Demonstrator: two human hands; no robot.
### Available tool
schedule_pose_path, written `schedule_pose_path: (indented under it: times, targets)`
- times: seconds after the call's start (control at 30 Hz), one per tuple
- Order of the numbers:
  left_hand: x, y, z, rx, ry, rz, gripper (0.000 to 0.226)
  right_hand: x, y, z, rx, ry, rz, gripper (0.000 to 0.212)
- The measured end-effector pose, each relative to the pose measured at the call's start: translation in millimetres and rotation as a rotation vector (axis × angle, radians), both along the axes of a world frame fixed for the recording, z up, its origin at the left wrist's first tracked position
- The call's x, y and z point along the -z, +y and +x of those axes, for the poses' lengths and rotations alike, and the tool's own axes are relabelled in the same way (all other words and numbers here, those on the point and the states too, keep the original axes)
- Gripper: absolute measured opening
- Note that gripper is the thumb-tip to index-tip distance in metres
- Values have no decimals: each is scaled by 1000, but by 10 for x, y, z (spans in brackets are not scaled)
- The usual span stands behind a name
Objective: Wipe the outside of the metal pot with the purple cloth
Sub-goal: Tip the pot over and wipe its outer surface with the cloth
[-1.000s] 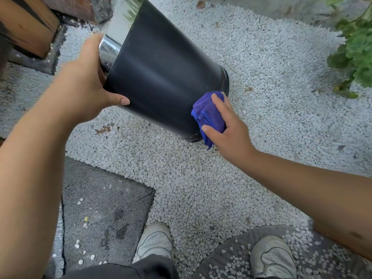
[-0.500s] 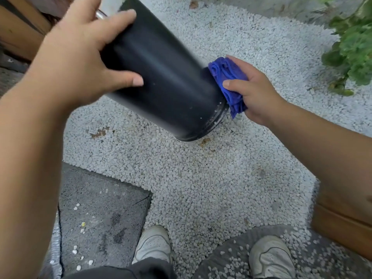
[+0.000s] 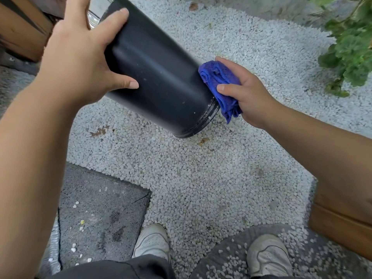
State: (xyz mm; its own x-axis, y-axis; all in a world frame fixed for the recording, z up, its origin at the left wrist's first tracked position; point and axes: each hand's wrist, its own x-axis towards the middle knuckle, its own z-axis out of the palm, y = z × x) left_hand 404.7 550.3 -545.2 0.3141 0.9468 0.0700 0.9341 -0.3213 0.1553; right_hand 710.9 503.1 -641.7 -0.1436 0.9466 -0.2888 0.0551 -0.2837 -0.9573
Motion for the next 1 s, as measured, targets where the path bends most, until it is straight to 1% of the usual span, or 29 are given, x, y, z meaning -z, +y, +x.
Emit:
schedule_pose_path:
  times: [0.2,0.3,0.4,0.5,0.6,0.67,0.73,0.8,0.83,0.9,0.97,1.0]
  targets:
    - [-13,49,30,-42,17,-17,109,-29,-146,-125,-12,-83,79,62]
    - [-24,60,27,-55,21,-26,109,-1,-233,-218,-14,-200,174,62]
    - [-37,51,49,-62,17,-25,109,43,-299,-247,-3,-358,259,64]
    - [-41,22,89,-62,26,-19,109,105,-422,-269,-61,-506,370,67]
    - [-54,28,109,-51,25,-16,109,197,-532,-305,-116,-607,519,66]
    - [-24,19,113,-30,16,3,110,249,-543,-307,-124,-634,581,65]
    - [37,-18,112,-34,-66,43,111,289,-518,-279,-111,-619,598,66]
    - [136,-69,71,-57,-220,89,109,311,-479,-227,-107,-598,597,66]
    - [186,-88,26,-69,-300,90,108,314,-454,-200,-112,-590,594,66]
    - [270,-114,-119,-126,-458,33,109,300,-378,-159,-121,-582,584,65]
    - [328,-181,-244,-199,-532,2,98,254,-270,-127,-114,-562,548,66]
    - [352,-221,-276,-243,-517,-15,84,222,-212,-111,-109,-539,519,66]
